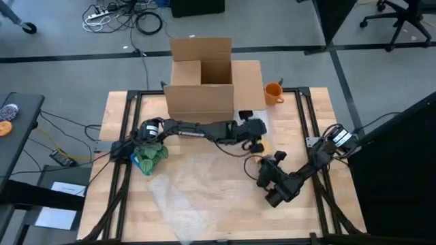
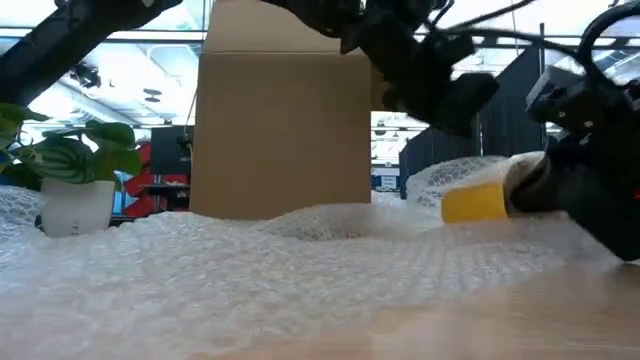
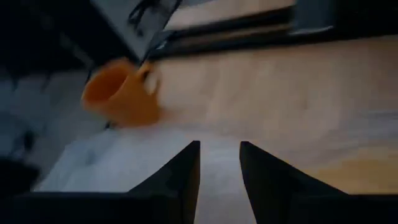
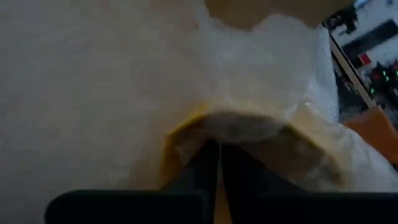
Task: Wrap mug
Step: Wrap the yellow mug with the bubble wrap
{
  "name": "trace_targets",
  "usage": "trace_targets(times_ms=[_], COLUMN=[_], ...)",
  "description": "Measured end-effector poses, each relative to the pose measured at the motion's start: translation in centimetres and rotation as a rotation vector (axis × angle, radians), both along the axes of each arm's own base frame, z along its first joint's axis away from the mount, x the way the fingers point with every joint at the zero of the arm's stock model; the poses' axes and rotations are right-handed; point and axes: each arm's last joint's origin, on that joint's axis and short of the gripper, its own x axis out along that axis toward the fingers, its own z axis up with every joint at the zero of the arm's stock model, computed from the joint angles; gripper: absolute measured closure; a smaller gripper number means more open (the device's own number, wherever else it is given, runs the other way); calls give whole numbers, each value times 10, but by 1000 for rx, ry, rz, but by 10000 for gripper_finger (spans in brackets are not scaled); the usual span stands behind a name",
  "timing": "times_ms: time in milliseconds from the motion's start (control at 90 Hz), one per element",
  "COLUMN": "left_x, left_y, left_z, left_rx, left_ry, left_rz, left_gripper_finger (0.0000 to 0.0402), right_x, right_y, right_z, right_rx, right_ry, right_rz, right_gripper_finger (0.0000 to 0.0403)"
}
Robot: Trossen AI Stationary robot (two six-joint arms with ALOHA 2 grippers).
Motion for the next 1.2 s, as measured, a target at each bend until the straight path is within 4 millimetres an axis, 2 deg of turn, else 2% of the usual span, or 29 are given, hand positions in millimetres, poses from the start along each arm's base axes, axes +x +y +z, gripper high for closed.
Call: trace_targets(times_ms=[111, 211, 344, 500, 611, 778, 1033, 1200], left_x=[-8, -12, -14, -9, -4, -4, -7, -7], left_y=[21, 31, 32, 23, 14, 10, 6, 6], left_z=[-18, -33, -50, -67, -64, -64, -67, -55], left_rx=[-136, -240, -294, -374, -416, -409, -427, -419], left_ry=[33, 28, 50, 40, -7, -1, 53, 35], left_rz=[97, 113, 93, -10, -92, -111, -131, -137], left_gripper_finger=[302, 302, 302, 302, 302, 302, 302, 302], right_x=[0, 1, 3, 7, 12, 16, 3, -10], right_y=[3, 2, -5, -10, -14, -16, 1, 16], right_z=[3, 2, -3, -7, -6, -5, 13, 33], right_rx=[-2, 8, 24, 37, 16, 2, 56, 150], right_ry=[-2, -2, -11, -22, 4, 55, 133, 159], right_rz=[10, -2, -28, -38, -28, -17, 50, 95], right_gripper_finger=[403, 403, 403, 403, 403, 403, 403, 403])
